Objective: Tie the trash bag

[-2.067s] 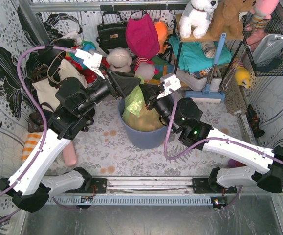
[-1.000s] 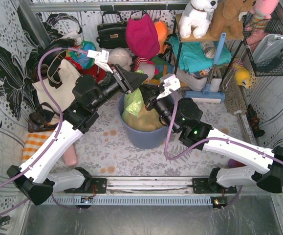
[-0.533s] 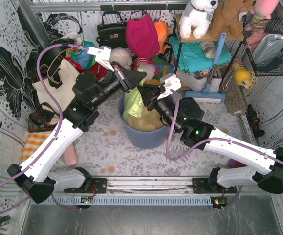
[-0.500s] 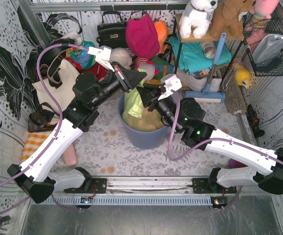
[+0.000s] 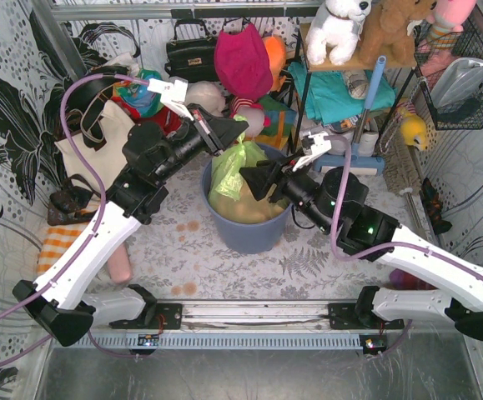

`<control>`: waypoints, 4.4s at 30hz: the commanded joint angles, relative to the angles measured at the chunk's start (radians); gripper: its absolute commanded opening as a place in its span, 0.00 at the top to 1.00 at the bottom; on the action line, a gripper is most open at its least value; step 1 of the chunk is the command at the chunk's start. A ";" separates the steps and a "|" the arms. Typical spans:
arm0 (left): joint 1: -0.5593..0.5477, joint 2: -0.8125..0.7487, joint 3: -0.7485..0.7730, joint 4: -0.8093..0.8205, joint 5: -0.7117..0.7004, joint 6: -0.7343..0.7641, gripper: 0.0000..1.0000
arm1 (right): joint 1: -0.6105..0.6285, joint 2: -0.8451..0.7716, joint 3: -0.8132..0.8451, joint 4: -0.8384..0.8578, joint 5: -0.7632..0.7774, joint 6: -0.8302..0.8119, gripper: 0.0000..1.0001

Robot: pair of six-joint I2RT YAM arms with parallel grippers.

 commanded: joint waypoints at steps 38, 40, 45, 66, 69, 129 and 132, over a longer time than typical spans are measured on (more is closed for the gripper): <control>0.043 -0.001 -0.027 0.089 0.061 -0.023 1.00 | -0.005 0.051 -0.002 0.003 -0.108 0.576 0.98; 0.045 0.002 -0.027 0.088 0.063 -0.021 1.00 | -0.005 0.036 -0.005 -0.026 -0.098 0.570 1.00; 0.058 0.001 -0.027 0.071 0.053 -0.004 1.00 | -0.006 -0.011 0.000 -0.114 -0.047 0.536 1.00; 0.157 0.227 0.198 0.045 0.180 0.147 1.00 | -0.006 0.050 0.234 -0.250 -0.539 0.112 1.00; 0.157 0.244 0.195 0.035 0.178 0.162 1.00 | -0.008 0.050 0.246 -0.290 -0.524 0.073 1.00; 0.169 0.014 -0.189 -0.024 0.168 0.044 1.00 | -0.005 0.223 -0.373 1.239 -0.157 -0.752 0.56; 0.169 0.012 -0.193 -0.021 0.170 0.043 1.00 | -0.005 0.230 -0.374 1.251 -0.152 -0.762 0.58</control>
